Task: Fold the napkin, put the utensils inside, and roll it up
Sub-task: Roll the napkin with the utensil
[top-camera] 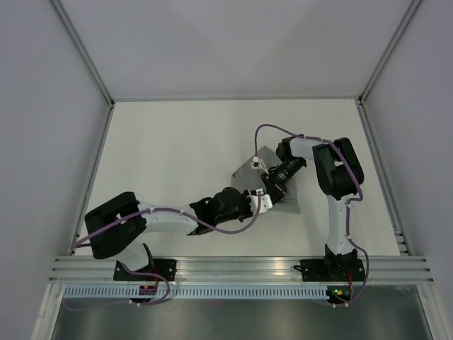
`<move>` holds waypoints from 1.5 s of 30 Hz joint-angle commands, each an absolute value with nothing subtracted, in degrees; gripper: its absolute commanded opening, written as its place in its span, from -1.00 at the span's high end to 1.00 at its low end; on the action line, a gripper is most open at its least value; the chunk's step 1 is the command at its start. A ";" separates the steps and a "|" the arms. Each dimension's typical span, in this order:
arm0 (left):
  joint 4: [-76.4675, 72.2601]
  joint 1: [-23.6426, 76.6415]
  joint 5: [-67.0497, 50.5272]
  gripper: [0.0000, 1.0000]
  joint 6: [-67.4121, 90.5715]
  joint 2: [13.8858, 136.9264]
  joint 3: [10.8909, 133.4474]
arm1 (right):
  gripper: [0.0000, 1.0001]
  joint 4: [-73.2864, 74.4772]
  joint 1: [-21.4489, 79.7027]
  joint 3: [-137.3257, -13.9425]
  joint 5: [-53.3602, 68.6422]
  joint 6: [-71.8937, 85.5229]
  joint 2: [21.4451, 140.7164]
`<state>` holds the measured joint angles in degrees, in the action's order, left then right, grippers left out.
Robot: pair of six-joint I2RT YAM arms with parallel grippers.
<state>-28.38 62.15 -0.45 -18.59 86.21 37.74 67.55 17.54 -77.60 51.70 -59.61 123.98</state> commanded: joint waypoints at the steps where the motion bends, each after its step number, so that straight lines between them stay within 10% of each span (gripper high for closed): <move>1: -28.65 65.30 6.05 0.26 -28.64 92.43 40.51 | 0.83 61.61 17.23 -76.99 40.87 -62.84 128.76; 32: -40.70 70.75 16.26 -0.04 -43.25 111.35 43.59 | 0.84 63.90 16.79 -79.72 40.34 -61.26 131.75; 45: -24.10 68.56 4.50 0.86 -36.04 110.83 47.89 | 0.82 64.69 16.88 -80.42 40.43 -61.35 132.19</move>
